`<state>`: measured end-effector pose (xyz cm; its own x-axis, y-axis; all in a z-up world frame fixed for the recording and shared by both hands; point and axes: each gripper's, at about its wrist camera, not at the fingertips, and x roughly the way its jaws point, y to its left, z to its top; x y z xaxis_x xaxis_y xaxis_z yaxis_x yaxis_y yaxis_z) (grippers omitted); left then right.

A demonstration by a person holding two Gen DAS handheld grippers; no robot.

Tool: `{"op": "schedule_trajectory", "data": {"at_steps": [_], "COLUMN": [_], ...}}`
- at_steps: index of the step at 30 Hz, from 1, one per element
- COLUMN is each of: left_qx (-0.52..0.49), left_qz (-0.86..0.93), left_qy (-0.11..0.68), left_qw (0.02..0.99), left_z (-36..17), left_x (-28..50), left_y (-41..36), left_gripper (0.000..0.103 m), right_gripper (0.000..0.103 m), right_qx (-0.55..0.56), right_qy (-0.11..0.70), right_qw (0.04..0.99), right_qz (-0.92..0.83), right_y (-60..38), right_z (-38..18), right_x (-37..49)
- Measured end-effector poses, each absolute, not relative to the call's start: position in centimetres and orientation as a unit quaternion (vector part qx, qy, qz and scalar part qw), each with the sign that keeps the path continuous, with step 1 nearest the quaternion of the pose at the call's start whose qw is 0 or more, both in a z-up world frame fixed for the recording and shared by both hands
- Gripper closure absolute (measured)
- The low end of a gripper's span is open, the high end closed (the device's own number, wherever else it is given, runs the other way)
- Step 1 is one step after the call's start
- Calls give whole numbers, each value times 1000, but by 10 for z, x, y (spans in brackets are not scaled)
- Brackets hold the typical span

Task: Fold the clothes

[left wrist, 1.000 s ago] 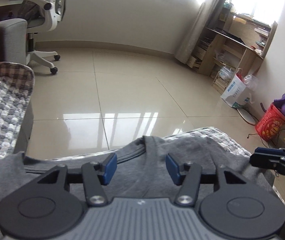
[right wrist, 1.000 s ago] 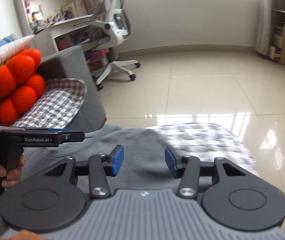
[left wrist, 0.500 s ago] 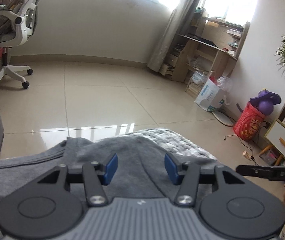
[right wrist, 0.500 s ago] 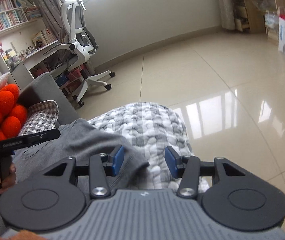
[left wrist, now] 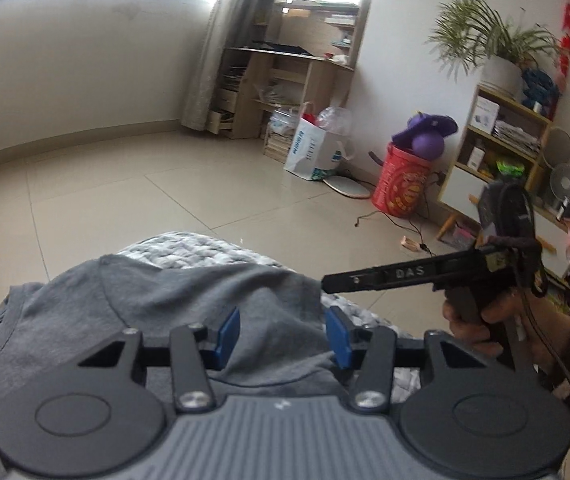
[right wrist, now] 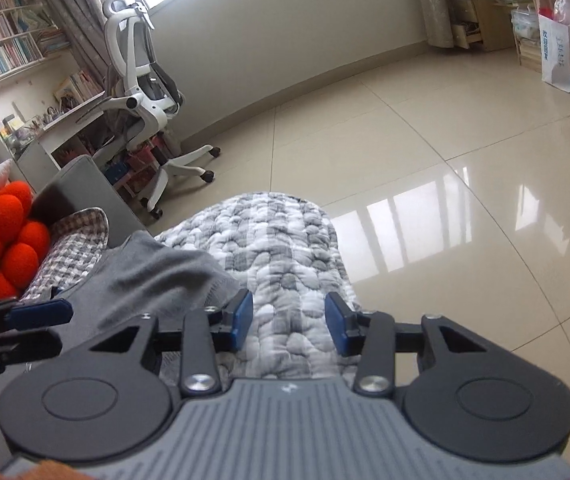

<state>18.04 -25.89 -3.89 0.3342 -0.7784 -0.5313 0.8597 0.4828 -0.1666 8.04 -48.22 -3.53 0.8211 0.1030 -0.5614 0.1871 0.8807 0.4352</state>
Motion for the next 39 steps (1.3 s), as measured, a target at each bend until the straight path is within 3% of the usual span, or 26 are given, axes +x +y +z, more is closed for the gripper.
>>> {"op": "schedule_trajectory", "data": {"at_steps": [8,11,12,14,16,22,26,30,31,35,37,39], "left_qx": [183,193,191,183,168,86,63,40,34,10,8,19], "left_qz": [-522,-515,-512,-504,-498,-511,-521,-541,-543,-530,-505,-472], "left_qy": [266,276,281,289,290,296,315,312,307,297,299,294], "left_qw": [789,788,789,793,800,802,791,780,781,794,810,831], "left_z": [-50,-57,-59,-63,-65,-71,-83,-81,-79,-71,-68,-69], "left_x": [160,159,159,159,159,162,170,171,172,186,197,210], "left_y": [-283,-286,-286,-288,-289,-290,-290,-283,-279,-264,-258,-254], "left_gripper": [59,69,79,91,95,95,89,66,64,61,60,60], "right_gripper": [67,69,71,78,102,103,103,100,98,82,62,61], "right_qx": [229,225,223,215,201,133,106,109,111,117,116,118], "right_qy": [286,271,267,263,256,228,269,281,281,277,271,260], "right_qw": [930,936,937,941,946,963,956,952,952,952,954,957], "right_qz": [-12,1,5,11,11,-42,-58,-52,-50,-50,-52,-49], "right_y": [-479,-480,-480,-478,-476,-468,-464,-467,-466,-466,-464,-463], "right_z": [-43,-44,-43,-43,-40,-32,-45,-45,-43,-37,-33,-27], "right_x": [87,86,86,89,92,100,112,114,112,102,98,95]}}
